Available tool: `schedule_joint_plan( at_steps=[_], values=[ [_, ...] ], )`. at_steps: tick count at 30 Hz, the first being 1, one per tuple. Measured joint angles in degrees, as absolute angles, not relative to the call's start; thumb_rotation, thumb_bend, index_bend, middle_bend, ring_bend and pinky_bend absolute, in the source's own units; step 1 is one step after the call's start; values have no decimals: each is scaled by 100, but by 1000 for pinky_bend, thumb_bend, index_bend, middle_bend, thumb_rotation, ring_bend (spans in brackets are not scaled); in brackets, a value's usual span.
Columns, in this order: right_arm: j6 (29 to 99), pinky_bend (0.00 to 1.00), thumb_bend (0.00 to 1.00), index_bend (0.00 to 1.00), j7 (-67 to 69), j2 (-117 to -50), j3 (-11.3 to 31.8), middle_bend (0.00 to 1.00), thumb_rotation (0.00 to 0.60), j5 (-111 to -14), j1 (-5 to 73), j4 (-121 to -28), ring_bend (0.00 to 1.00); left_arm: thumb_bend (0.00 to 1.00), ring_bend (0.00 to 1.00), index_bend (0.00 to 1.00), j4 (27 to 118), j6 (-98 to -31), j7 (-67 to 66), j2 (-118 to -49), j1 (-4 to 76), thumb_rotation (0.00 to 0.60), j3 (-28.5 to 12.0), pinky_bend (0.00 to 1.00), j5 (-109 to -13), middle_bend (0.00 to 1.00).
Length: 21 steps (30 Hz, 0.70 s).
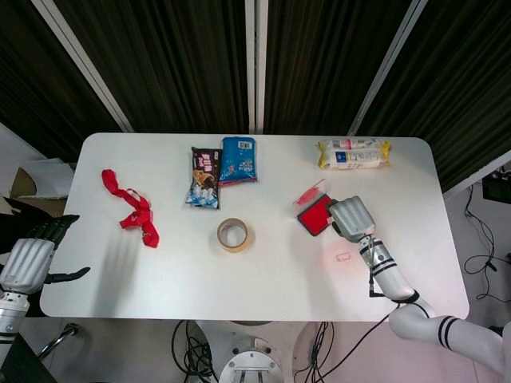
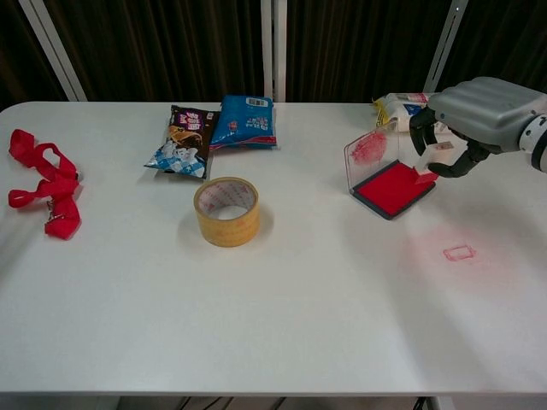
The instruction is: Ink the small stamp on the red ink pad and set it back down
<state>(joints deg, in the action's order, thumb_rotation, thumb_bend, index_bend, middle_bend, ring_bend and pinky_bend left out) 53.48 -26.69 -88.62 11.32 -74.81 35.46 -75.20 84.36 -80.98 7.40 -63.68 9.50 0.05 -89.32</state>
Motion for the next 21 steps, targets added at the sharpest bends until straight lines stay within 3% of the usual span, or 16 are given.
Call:
schedule_joint_plan(
  at_steps=[21],
  values=[
    [4735,985,380,633,-2685,-9741,1086,572,600,-6880,4189,-6242,867,63,140,112,8407,-8042,741,-6364,972,461,1,248,-8890,131]
  ],
)
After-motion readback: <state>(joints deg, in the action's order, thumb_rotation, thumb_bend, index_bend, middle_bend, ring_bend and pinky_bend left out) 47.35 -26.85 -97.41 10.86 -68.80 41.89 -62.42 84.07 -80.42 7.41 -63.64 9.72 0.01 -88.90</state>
